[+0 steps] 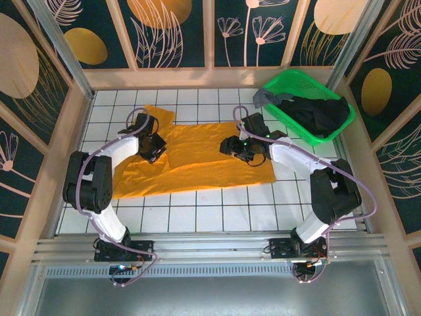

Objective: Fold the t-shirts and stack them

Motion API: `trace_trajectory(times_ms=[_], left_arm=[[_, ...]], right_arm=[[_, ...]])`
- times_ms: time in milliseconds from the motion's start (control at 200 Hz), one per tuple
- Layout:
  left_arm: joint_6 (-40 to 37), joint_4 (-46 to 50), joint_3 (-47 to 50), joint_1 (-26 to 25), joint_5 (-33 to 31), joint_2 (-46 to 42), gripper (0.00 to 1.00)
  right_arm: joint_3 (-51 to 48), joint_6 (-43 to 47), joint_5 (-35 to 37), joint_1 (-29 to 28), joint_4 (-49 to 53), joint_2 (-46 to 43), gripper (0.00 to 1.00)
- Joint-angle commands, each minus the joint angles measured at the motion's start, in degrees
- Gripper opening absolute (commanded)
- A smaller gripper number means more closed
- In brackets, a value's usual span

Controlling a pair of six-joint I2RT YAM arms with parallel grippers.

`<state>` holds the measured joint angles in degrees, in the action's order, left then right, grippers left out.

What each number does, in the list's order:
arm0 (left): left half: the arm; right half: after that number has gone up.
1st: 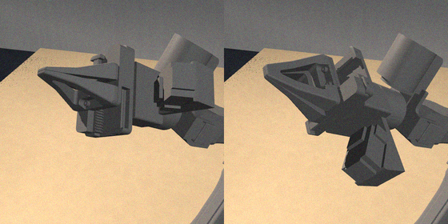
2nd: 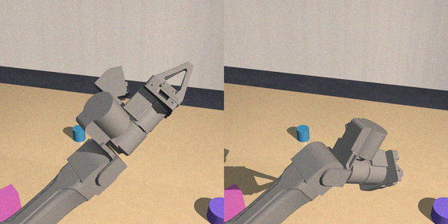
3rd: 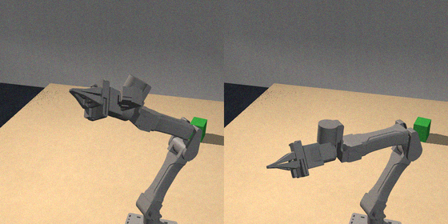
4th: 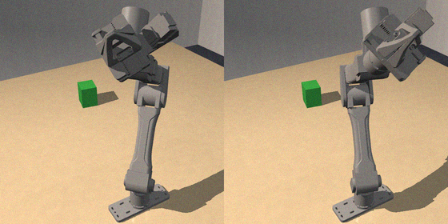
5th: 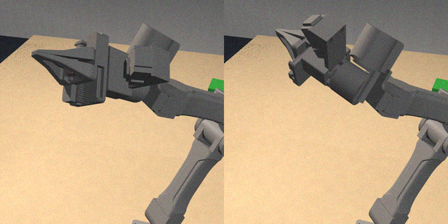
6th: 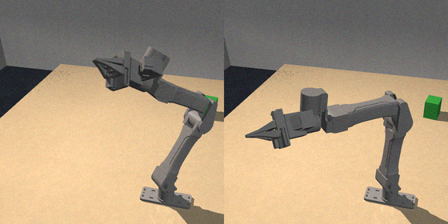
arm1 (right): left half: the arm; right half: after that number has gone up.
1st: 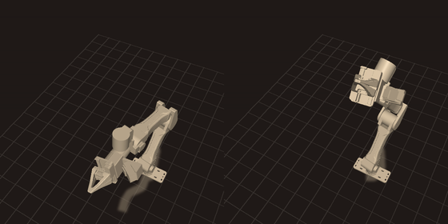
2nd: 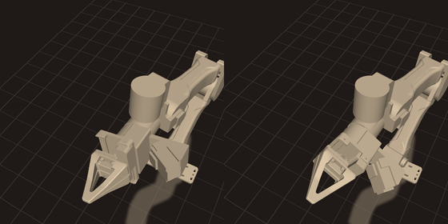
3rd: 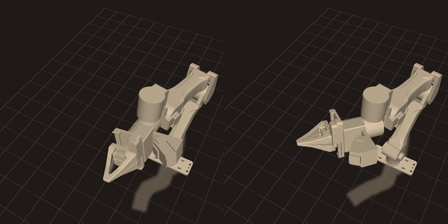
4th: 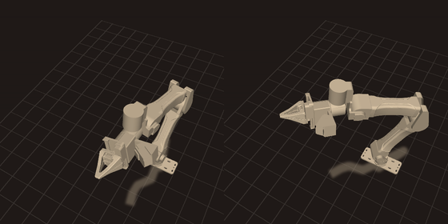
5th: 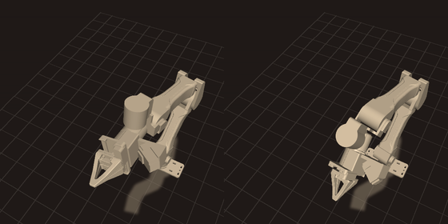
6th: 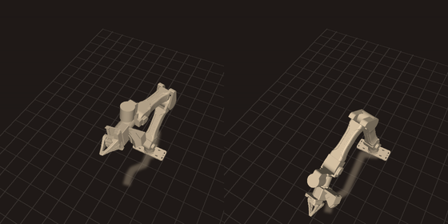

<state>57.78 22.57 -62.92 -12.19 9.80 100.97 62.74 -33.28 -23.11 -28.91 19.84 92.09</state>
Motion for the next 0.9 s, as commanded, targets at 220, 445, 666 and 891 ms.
trace_trajectory(times_ms=[220,445,666,891], left_arm=[[-13.09,7.28,-8.26,-2.94,-3.14,7.8,0.0],[-18.36,9.93,-12.75,-3.63,-8.69,9.59,0.0],[-23.26,11.57,-16.33,-3.89,-9.89,12.36,0.0],[-28.41,17.23,-22.66,-4.59,-10.3,17.47,0.0]], right_arm=[[0.11,0.61,-1.75,0.31,-0.15,0.59,0.58],[-0.07,0.23,-2.11,0.25,-0.5,0.98,0.58],[0.19,-0.02,-2.36,0.24,-0.68,1.25,0.58],[0.29,-0.21,-2.64,0.17,-0.76,1.63,0.58]])
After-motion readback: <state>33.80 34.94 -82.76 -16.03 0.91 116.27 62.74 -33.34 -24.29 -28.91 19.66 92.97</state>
